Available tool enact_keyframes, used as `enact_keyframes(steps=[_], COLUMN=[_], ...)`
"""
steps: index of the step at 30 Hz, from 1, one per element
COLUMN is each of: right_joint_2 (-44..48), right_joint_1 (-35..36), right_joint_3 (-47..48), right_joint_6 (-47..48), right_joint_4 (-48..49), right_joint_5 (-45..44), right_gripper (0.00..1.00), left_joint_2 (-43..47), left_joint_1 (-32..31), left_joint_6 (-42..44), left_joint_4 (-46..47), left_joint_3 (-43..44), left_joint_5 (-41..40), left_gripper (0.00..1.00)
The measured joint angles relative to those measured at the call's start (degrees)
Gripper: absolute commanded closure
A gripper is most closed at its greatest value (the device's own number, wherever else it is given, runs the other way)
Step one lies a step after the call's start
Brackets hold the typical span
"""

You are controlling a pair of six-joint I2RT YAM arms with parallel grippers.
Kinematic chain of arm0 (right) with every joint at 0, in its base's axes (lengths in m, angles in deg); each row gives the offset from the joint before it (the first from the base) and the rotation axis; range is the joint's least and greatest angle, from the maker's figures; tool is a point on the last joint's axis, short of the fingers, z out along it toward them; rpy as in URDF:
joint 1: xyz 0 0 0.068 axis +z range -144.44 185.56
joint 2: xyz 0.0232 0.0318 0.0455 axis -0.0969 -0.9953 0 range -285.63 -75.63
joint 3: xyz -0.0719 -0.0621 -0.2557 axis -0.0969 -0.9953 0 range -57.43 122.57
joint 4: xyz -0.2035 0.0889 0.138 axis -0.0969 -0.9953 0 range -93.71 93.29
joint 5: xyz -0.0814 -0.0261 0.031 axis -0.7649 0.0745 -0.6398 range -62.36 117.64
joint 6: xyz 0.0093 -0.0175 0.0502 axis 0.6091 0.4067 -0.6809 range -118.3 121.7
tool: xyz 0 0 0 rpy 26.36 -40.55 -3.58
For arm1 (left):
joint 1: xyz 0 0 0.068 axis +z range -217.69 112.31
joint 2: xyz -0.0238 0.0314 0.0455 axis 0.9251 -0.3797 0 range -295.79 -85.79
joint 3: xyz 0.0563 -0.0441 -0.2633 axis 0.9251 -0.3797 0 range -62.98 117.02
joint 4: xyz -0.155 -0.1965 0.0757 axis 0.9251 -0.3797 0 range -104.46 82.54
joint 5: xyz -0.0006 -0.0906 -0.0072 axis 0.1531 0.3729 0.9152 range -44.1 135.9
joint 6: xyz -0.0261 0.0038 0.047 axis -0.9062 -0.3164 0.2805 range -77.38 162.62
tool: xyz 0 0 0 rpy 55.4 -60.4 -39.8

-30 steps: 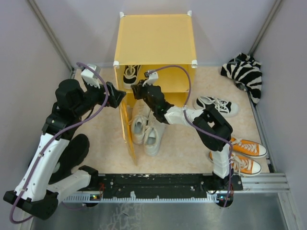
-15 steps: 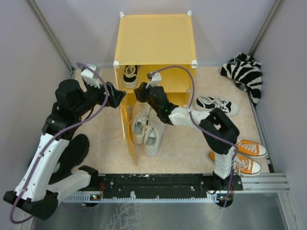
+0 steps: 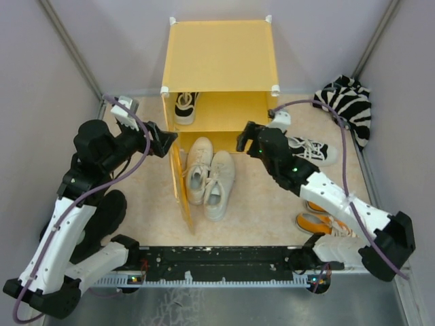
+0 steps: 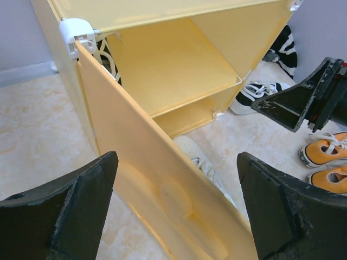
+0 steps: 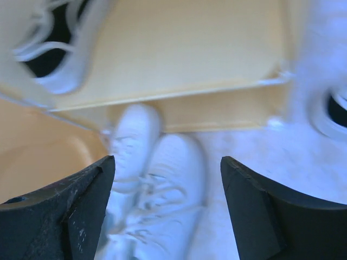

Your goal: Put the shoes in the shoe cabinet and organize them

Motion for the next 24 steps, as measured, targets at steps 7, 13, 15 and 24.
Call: enact_keyframes(steps=[7,13,15,24], right_joint_2=[9.8,10.5,7.6,-9.0], right_joint_1=[-15.1,-32.3,-38.3,-44.1], right_joint_3=[-10.1,-11.7,-11.7,-11.6], right_joint_6=[-8.7,-11.4,-12.7,-20.0], right_joint_4=[-17.0,-16.4,-14.1,-7.5], right_joint_5=[-1.5,2.1,5.0,13.5], right_gripper=[0.21,0.21,0.21,0.23], left_joint_2=[1.8,2.7,3.0,2.8], left_joint_1=[0.0,0.0,0.0,0.0], left_joint_6=[0.4,1.1,1.3,1.5], left_joint_4=[0.5,0.5,0.5,0.5], left_joint_3=[-1.1,-1.4,-1.6,-2.1], left_joint_5=[0.0,0.0,0.0,0.0], left_gripper=[0.03,0.03,0.03,0.03])
